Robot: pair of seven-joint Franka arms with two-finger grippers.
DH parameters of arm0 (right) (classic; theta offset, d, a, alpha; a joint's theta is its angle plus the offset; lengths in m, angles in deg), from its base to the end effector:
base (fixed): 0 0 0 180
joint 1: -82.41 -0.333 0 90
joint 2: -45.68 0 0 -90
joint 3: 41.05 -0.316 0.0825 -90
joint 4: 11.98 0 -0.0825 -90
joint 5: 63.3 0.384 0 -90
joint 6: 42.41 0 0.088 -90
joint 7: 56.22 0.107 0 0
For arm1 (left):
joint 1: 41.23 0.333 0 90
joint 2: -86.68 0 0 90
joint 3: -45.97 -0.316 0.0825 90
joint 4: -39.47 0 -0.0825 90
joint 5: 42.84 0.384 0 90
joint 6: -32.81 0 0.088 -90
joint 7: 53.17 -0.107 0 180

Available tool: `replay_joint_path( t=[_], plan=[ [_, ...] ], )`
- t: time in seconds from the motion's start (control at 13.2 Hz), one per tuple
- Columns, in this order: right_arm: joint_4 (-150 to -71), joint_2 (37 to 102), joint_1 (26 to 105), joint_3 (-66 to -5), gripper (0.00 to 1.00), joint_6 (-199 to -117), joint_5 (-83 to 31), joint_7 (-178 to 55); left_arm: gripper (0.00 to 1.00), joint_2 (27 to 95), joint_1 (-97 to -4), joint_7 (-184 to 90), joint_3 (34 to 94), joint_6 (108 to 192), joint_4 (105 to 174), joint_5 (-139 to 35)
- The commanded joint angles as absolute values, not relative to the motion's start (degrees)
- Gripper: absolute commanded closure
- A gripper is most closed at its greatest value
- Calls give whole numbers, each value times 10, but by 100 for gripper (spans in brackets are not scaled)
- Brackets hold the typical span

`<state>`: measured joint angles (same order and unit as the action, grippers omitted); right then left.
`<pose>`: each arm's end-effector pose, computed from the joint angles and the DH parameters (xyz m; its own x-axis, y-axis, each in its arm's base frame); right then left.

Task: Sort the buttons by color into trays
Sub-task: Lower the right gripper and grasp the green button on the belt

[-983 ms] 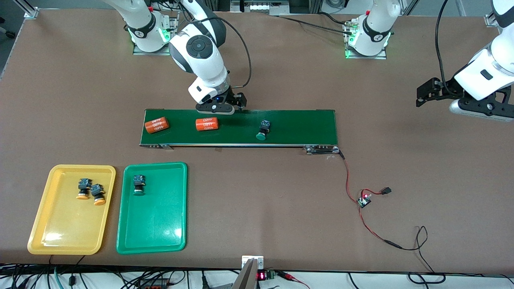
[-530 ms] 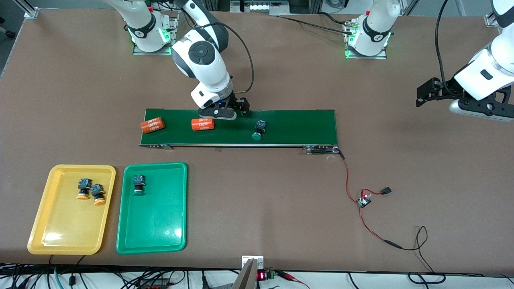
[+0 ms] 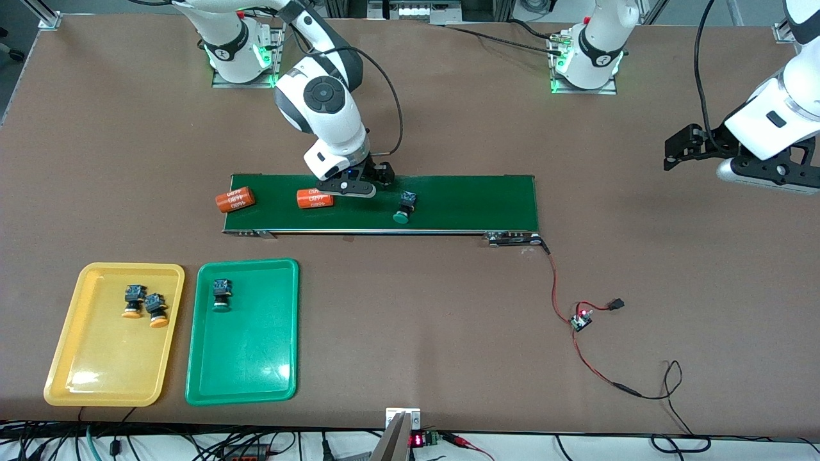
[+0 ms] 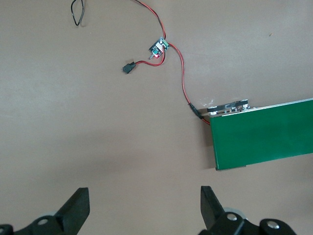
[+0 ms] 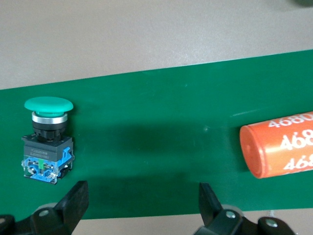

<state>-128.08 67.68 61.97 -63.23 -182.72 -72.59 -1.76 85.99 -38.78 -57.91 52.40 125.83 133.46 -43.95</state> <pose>0.4515 0.4050 0.2771 0.9930 -0.1163 0.0191 -0.1145 -0.9904 -0.0780 0.5591 -0.0405 0.5894 0.9882 -0.1506 -0.0271 -0.1500 -0.9884 0.0230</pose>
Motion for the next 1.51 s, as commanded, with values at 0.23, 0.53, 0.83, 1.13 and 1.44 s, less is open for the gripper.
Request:
replay_joint_path(
  t=[0.23,0.53,0.83,1.13,1.44],
  plan=[
    [-1270,677,622,-627,0,-1823,-735,19,0,860,-388,-574,527,1245,1324,-439],
    [-1250,679,625,-625,0,-1824,-733,83,0,860,-388,-574,527,1245,1324,-439],
    [-1224,695,633,-623,0,-1825,-731,87,0,860,-388,-574,527,1245,1324,-439],
    [-1186,735,626,-609,0,-1826,-733,87,0,859,-388,-575,527,1245,1324,-439],
    [-1185,749,606,-597,0,-1827,-738,86,0,860,-388,-575,526,1245,1324,-439]
  ],
)
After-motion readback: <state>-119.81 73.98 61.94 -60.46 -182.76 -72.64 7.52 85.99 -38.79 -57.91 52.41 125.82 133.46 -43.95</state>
